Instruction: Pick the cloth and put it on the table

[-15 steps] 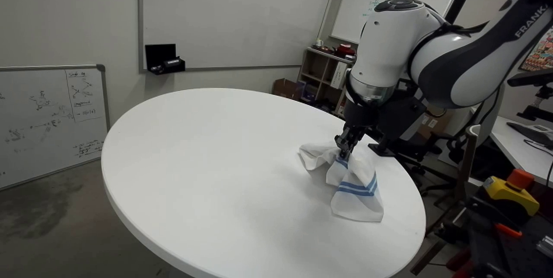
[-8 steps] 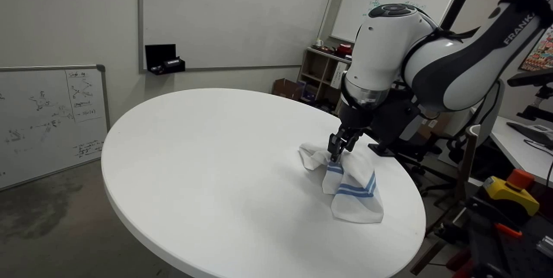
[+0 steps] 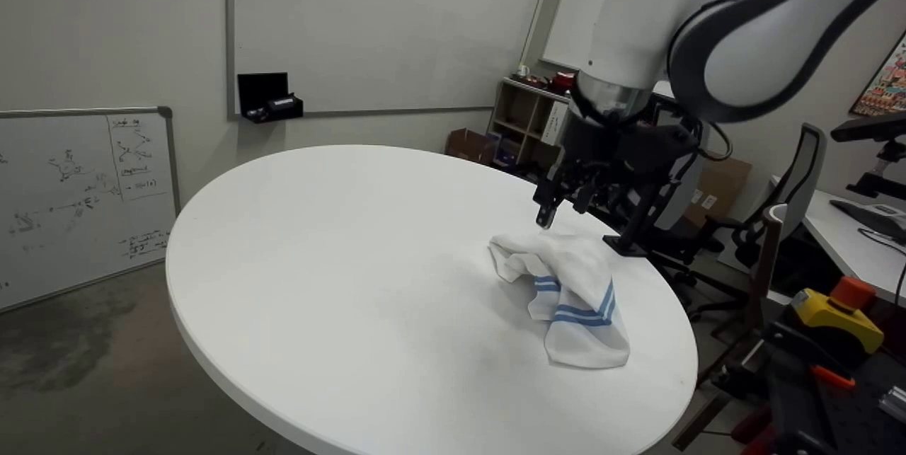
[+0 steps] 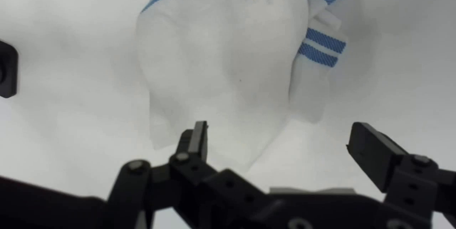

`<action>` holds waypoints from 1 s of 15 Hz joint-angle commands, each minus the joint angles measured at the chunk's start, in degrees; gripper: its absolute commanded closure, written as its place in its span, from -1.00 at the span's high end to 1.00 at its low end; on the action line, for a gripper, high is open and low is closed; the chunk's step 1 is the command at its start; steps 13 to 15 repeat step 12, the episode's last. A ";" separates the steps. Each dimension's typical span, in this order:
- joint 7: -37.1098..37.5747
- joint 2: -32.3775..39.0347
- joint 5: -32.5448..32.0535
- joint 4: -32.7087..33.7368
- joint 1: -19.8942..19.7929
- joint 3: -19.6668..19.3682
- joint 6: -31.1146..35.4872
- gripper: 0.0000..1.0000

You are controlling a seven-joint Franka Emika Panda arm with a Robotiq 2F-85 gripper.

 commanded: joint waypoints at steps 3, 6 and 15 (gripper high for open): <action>-16.02 -14.60 15.97 -0.85 0.75 -0.11 -14.60 1.00; -19.07 -21.16 19.30 0.14 0.67 -0.40 -23.26 1.00; -17.23 -20.04 17.73 0.47 0.59 -0.54 -22.02 1.00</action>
